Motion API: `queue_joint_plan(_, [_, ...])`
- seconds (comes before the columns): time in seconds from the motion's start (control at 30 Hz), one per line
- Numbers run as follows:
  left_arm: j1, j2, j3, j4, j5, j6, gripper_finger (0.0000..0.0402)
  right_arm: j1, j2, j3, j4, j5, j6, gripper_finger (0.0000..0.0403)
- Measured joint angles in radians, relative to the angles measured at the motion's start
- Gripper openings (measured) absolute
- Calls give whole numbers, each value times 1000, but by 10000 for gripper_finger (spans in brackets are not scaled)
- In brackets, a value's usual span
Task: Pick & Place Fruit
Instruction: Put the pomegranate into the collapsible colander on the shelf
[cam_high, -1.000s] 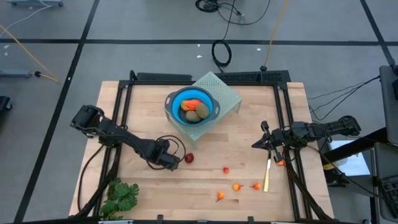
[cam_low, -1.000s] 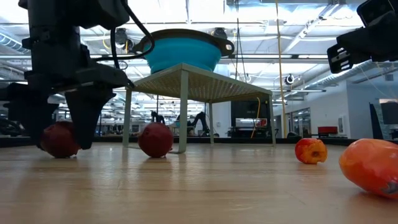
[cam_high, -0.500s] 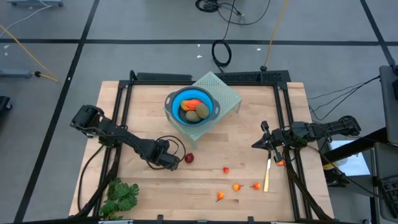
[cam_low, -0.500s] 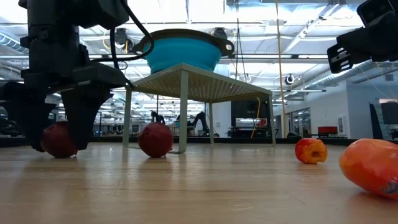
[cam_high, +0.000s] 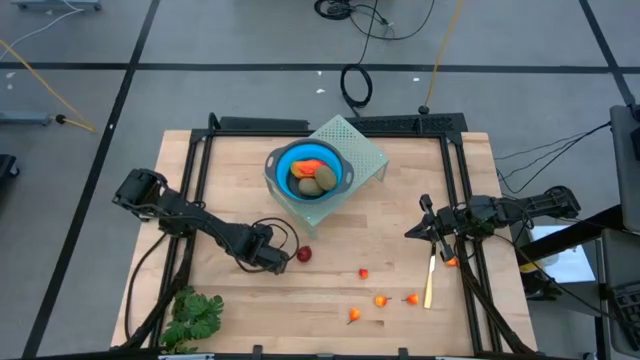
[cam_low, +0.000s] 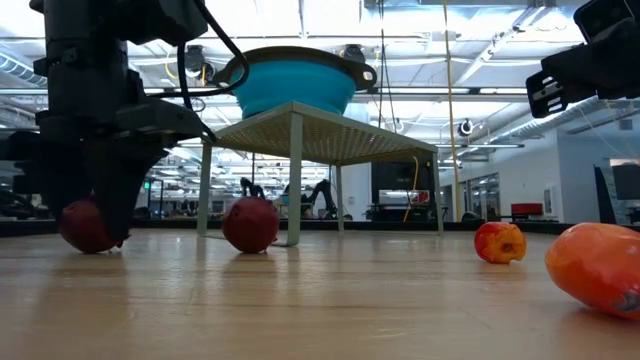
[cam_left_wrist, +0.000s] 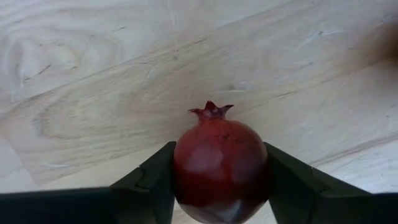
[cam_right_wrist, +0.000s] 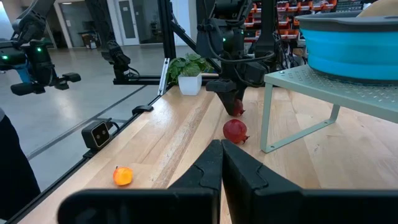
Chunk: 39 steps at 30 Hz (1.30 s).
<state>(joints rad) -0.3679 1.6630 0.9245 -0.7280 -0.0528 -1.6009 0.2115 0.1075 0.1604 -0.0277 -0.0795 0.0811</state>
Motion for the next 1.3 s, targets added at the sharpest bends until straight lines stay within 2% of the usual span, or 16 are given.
queue_joint_plan(0.1, [0,0,0,0,0,4,174,0,0,0,0,0,0,0])
queue_joint_plan(0.33, [0,-2,0,-2,0,55,186,0,0,0,0,0,0,0])
queue_joint_plan(0.67, [0,-60,5,-12,5,55,176,0,0,0,1,0,0,0])
queue_joint_plan(1.07, [0,-319,5,13,-55,21,180,0,0,-1,1,0,0,0])
queue_joint_plan(1.3, [0,-450,5,91,-196,36,181,0,0,-1,1,0,0,0])
